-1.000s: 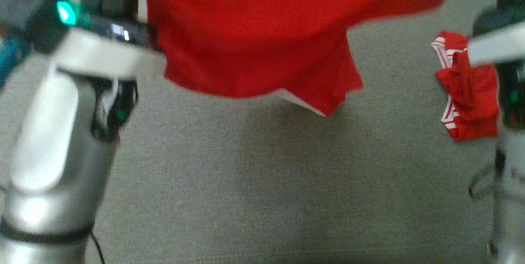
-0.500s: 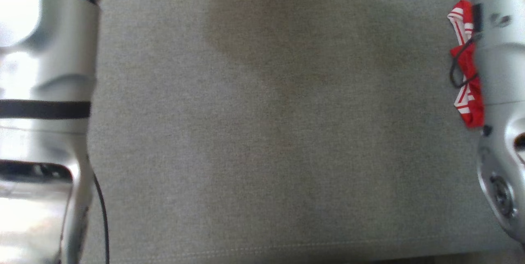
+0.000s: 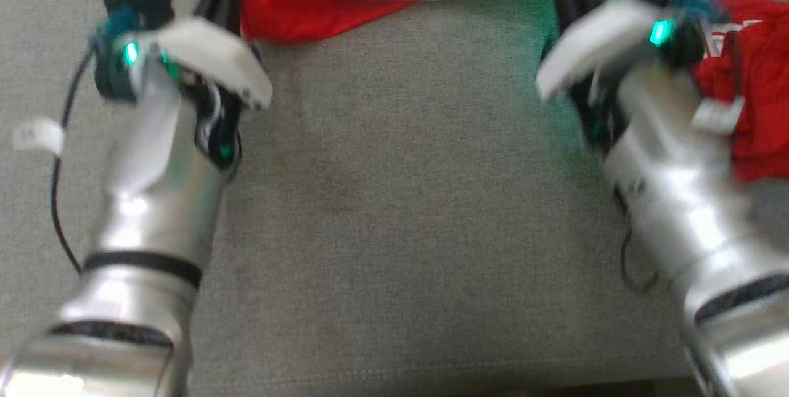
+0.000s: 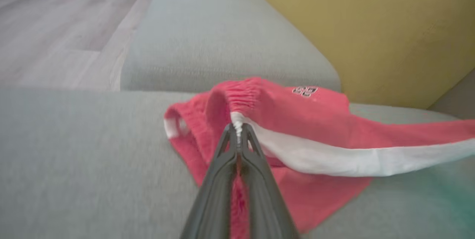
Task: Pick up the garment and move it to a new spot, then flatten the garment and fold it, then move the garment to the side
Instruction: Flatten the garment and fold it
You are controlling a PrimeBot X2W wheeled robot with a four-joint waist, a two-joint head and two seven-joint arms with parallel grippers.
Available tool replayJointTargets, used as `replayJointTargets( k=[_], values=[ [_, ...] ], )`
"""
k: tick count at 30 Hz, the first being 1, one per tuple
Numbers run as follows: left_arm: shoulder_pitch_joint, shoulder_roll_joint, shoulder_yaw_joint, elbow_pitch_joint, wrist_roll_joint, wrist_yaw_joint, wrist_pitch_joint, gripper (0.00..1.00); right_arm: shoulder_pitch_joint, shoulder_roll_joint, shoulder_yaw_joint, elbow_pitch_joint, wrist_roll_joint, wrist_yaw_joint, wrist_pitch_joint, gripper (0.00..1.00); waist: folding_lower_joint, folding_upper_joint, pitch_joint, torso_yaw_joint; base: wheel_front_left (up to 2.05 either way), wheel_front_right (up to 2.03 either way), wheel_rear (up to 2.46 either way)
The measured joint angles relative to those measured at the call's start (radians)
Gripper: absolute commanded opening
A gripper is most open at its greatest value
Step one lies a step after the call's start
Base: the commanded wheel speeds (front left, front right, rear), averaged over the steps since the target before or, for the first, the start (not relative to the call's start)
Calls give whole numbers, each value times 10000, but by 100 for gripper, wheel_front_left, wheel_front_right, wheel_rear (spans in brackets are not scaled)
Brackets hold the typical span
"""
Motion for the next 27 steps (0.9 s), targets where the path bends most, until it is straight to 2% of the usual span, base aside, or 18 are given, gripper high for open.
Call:
replayJointTargets(
  k=[4, 8, 13, 18, 22, 27],
  values=[
    [1353, -88, 332, -516, -282, -48, 2, 0, 1576, 4, 184, -6, 500, 0, -353, 0, 1, -1, -149, 14, 0, 0, 0],
    [2701, -88, 366, -1595, -301, -86, 2, 0, 2885, 4, 146, -725, 648, 0, -522, 0, 1, 0, -454, 23, 0, 0, 0],
    [4654, -71, 222, -3053, -186, -90, 2, 0, 4908, -92, -631, -2619, 543, 0, -523, 0, 0, 0, -982, 60, 0, 0, 0],
    [6710, 161, 169, -4675, -125, -92, 2, 0, 7689, -138, -1450, -4560, 102, 0, -466, 0, 0, 0, -1634, 94, 0, 0, 0],
    [8306, 387, 167, -5846, -125, -67, 65, 0, 9838, -44, -2236, -6539, -345, 0, 531, 0, 0, 0, -2171, 118, 0, 0, 0],
    [9854, 593, 167, -7509, -253, 288, 767, 0, 12203, 188, -3118, -9290, -947, 0, 2213, 0, 0, 0, -2783, 160, 0, 0, 0]
  ],
)
